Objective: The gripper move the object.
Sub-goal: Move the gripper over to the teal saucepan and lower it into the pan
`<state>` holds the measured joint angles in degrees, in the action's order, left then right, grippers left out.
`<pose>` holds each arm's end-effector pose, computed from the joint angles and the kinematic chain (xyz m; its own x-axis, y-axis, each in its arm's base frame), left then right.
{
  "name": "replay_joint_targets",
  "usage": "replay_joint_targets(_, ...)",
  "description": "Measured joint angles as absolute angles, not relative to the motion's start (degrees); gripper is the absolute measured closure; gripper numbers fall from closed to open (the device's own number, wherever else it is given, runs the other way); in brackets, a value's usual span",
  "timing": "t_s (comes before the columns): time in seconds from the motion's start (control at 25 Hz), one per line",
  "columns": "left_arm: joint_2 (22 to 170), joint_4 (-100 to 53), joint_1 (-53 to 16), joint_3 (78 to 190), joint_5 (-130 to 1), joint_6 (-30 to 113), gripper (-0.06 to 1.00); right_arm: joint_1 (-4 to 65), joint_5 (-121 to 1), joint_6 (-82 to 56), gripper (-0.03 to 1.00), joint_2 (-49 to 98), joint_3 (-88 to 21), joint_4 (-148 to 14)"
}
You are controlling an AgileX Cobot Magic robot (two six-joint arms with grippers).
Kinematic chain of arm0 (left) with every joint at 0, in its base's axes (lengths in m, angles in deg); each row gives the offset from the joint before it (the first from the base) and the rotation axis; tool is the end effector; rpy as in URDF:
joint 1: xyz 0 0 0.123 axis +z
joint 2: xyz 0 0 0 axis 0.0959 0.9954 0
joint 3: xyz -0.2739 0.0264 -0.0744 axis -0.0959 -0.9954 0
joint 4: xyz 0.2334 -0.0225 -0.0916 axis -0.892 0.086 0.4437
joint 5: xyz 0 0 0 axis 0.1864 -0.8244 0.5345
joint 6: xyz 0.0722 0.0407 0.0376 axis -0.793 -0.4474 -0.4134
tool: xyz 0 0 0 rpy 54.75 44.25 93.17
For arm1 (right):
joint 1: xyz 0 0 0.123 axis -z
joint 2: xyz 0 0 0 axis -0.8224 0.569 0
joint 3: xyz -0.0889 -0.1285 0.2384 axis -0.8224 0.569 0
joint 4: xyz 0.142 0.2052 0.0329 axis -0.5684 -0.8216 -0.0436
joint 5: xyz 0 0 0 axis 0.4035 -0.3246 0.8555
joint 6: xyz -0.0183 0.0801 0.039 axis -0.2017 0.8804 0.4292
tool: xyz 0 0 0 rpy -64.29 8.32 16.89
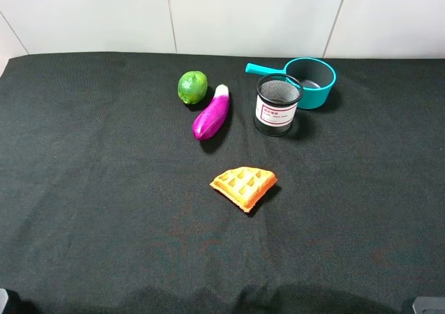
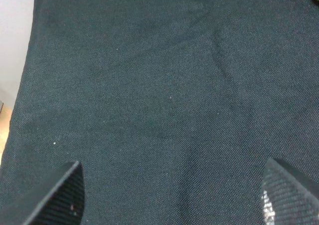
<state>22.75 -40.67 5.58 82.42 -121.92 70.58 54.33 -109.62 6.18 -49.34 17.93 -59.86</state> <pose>-0.0046 0.0056 0.2748 -0.4662 0.1264 -0.8756 0.0033 0.9900 0.1411 -0.0042 0.0012 0.2801 -0.4137 -0.0562 -0.9087 -0.0505 0.9980 -0.0387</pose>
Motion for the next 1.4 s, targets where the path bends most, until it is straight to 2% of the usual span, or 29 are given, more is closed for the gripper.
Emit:
replay_joint_targets(1.24, 22.8, -40.7, 5.6, 82.4, -121.9, 70.6, 0.18, 54.3, -109.6, 7.4, 0.27, -49.3, 17.9, -63.3)
replay_joint_targets(1.4, 22.8, -40.7, 5.6, 82.4, -121.9, 70.6, 0.18, 54.3, -109.6, 9.5, 0.27, -45.2, 17.9, -63.3)
